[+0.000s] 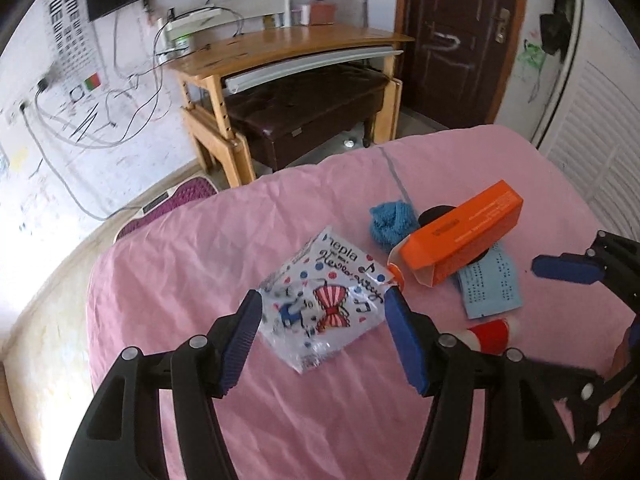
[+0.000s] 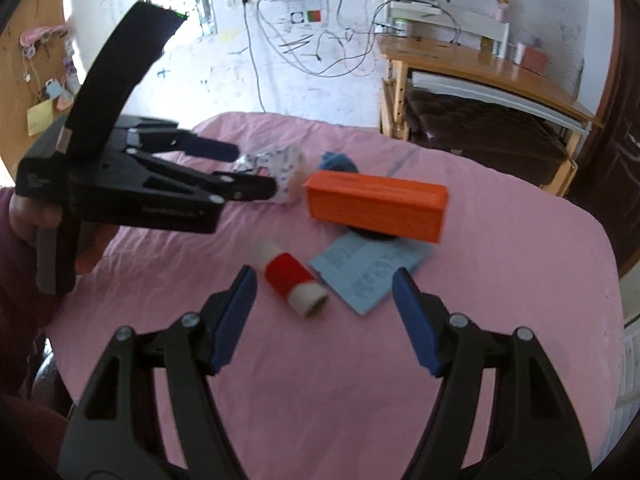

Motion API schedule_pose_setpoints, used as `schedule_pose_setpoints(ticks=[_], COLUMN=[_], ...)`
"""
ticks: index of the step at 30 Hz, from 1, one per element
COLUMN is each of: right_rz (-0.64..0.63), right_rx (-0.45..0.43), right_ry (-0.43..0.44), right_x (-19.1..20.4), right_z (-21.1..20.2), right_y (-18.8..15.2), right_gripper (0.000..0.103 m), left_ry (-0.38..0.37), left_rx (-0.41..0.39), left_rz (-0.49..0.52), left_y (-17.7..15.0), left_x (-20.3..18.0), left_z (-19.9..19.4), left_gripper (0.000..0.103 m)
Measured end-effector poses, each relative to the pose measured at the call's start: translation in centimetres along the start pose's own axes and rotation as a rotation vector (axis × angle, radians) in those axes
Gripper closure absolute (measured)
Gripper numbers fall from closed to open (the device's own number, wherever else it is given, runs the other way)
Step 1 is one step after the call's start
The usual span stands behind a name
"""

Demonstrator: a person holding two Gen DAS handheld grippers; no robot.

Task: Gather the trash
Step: 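Grasp the white printed snack bag with the left tool while the right tool grasps the red-and-white tube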

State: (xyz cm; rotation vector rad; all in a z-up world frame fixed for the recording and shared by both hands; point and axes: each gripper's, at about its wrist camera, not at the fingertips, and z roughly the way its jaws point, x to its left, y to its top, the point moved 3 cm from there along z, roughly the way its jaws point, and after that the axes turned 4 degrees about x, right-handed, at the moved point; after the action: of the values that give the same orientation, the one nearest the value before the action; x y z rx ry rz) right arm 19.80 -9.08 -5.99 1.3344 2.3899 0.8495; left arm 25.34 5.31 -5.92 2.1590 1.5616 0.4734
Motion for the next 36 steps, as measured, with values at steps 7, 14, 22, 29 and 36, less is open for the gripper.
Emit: schedule_pose_setpoints(ticks=[7,14,22,29,36], right_rz=[-0.035,-0.06,-0.107,-0.111,-0.105], right_rx=[0.046,0.073,0.094,0.087,0.08], right_ry=[0.002,-0.017,-0.036,-0.072,-0.066], right_x=[1.4,2.0,3.3,3.1,3.0], right_z=[2.0,2.7,3.1,2.6,2.5], right_y=[0.4,0.5,0.4,0.2,0.1], right_gripper=[0.035,0.035,0.046,0.072,0.08], left_ry=[-0.01,-0.06,-0.088,-0.092,-0.093], left_rx=[-0.007,-0.011,0.046,0.022,0.014], left_rz=[0.052,0.146,0.142,0.147,0.159], left_y=[1.2,0.1,-1.4,-2.1,-3.0], left_x=[0.1,-0.2,-0.1,-1.3,-1.8], left_z=[1.5,1.5,2.3,1.2,-0.1], left_gripper=[0.043,0.033,0.011,0.051,0.075])
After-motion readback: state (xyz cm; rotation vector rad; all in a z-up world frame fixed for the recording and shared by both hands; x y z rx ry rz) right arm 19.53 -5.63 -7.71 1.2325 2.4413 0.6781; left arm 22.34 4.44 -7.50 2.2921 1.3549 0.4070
